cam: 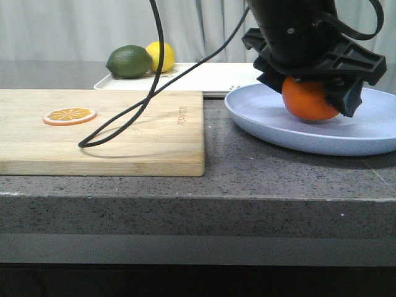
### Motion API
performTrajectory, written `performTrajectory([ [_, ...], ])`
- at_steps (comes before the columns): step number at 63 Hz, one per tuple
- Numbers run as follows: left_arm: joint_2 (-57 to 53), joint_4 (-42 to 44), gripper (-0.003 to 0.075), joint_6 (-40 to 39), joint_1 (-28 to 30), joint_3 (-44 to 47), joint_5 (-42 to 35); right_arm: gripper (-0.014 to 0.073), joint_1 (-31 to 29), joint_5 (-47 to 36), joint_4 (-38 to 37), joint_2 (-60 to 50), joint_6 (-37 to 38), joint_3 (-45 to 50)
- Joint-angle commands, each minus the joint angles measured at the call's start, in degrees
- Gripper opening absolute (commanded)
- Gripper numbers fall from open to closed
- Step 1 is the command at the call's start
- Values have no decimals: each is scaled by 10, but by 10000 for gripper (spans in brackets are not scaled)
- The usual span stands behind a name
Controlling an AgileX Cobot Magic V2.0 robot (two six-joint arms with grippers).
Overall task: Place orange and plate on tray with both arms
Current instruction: 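Carry the orange with the left gripper over the blue plate, then lower the orange onto the plate, open the left gripper and withdraw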
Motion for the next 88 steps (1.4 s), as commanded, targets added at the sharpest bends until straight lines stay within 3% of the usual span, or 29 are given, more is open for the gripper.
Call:
performTrajectory([
  [1, -37, -3, 586, 0, -5, -24, -33, 627, -2, -34, -2, 4, -7, -18],
  [7, -37, -4, 651, -1, -5, -24, -31, 627, -2, -34, -2, 4, -7, -18],
  [21, -53, -52, 650, -2, -5, -35, 15, 627, -2, -33, -2, 4, -7, -18],
  [44, -202, -48, 650, -5, 16, -9, 118, 627, -2, -30, -2, 4, -7, -18],
  [72, -544, -54, 650, -5, 140, 334, 31, 627, -2, -30, -2, 4, -7, -18],
  [88, -719, -54, 650, -5, 192, 489, 29, 627, -2, -30, 3, 4, -7, -18],
])
